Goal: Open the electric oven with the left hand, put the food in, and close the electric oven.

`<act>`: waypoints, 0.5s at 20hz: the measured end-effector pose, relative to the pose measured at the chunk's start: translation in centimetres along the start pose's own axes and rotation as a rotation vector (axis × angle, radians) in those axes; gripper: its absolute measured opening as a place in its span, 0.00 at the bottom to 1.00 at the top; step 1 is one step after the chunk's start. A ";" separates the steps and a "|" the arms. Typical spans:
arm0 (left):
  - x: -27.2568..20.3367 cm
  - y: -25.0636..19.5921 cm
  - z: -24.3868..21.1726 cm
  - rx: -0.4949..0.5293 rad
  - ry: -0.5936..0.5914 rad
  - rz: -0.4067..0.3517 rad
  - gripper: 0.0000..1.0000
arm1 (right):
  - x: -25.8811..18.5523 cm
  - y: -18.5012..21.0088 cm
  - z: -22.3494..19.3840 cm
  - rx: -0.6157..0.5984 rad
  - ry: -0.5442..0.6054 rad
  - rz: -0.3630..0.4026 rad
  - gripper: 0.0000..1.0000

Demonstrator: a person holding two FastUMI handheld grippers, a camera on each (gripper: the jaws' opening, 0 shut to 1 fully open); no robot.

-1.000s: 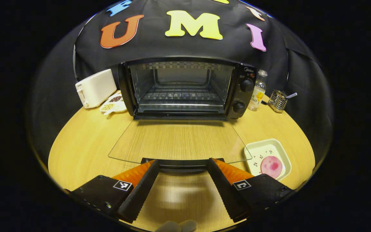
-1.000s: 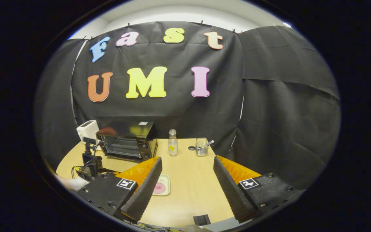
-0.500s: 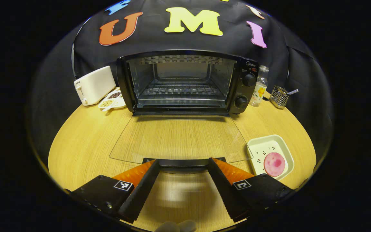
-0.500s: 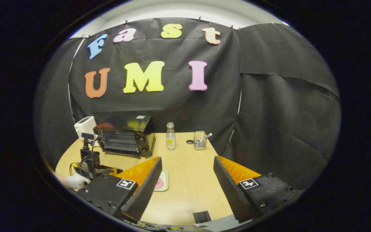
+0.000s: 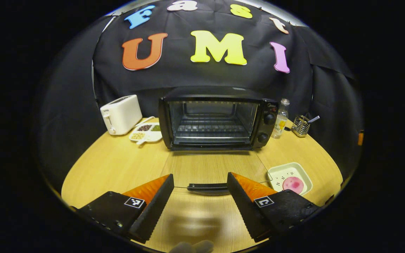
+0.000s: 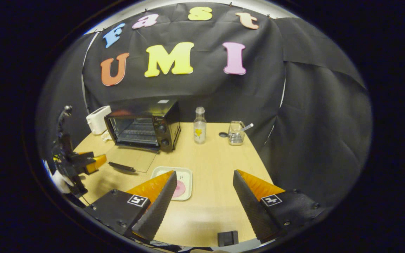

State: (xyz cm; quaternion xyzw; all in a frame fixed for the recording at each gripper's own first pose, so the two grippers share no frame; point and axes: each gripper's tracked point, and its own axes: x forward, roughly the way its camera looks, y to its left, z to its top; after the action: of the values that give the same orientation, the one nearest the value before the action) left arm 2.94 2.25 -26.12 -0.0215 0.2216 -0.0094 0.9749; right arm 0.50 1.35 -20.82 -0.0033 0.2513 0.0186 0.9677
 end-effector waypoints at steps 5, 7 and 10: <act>-6.6 1.6 5.7 -0.004 -0.123 0.042 0.97 | 5.9 1.6 -4.1 0.012 0.156 0.095 1.00; -9.6 1.7 7.7 -0.034 -0.160 0.056 0.97 | 8.6 2.1 -5.3 0.028 0.209 0.137 0.96; -13.0 1.4 10.3 -0.025 -0.218 0.076 0.96 | 12.0 2.6 -7.1 0.069 0.300 0.186 0.87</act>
State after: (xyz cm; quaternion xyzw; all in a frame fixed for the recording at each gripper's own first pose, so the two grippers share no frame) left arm -4.35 4.39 -11.25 -0.0263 0.1152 0.0327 0.9925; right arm 7.42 4.28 -32.87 0.0505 0.3927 0.0984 0.9130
